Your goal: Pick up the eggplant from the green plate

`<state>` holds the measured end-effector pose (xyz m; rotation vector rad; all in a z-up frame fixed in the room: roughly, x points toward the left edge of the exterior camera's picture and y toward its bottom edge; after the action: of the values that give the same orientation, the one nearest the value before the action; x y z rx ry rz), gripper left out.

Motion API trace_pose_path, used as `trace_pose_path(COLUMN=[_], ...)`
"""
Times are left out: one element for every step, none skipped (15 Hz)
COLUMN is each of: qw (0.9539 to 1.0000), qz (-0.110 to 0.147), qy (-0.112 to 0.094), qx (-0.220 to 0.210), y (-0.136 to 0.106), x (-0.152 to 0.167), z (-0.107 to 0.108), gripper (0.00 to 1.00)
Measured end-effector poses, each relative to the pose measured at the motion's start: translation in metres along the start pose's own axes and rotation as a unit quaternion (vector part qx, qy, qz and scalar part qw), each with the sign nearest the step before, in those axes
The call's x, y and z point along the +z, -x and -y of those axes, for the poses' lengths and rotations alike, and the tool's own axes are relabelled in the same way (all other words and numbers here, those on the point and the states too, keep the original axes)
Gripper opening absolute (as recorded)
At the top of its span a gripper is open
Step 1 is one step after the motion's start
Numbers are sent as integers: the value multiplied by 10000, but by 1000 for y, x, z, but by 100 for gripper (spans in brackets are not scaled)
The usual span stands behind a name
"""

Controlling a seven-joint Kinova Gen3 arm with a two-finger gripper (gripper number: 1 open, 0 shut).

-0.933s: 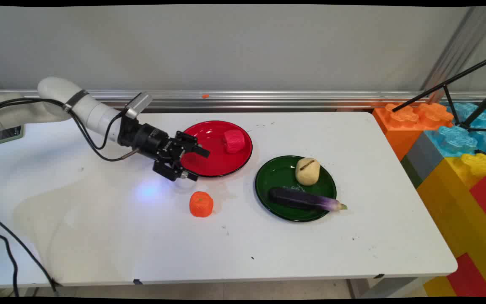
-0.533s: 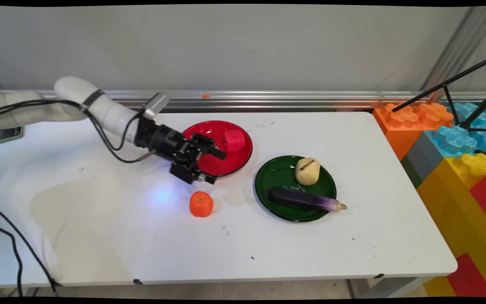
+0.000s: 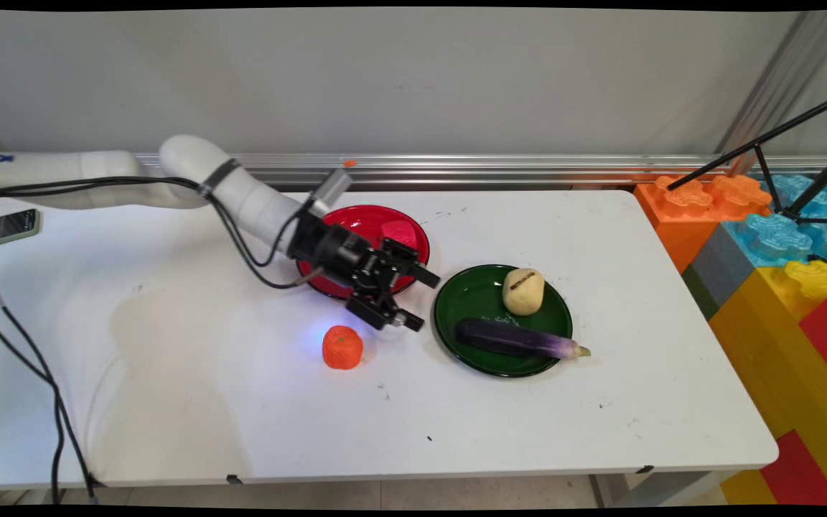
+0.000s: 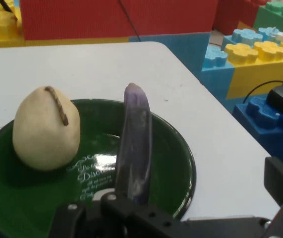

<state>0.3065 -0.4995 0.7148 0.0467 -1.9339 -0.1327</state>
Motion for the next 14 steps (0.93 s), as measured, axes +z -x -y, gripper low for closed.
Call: trace_pose_path(qw=[10000,10000,9999,9999,9999,9998,9998,9997,9996,9995,9994,9994,9993,9991], qz=[13,29,44,52,67,83,102,122,141,165,184,199,226,251], qy=[21,45,64,71,78,89,102,115,124,136,150,160,177,193], qx=[22,52,76,94,119,142,165,187,202,220,233,242,258,275], y=[-2,-4,-6,-8,-9,-10,-11,-11,-10,-9,-9,-8,-6,-4], x=[8,18,26,32,41,48,55,61,66,71,76,78,82,85], z=[3,8,12,15,20,24,28,32,36,40,42,44,47,49], gripper=[100,100,100,100,100,100,100,100,100,100,100,100,100,100])
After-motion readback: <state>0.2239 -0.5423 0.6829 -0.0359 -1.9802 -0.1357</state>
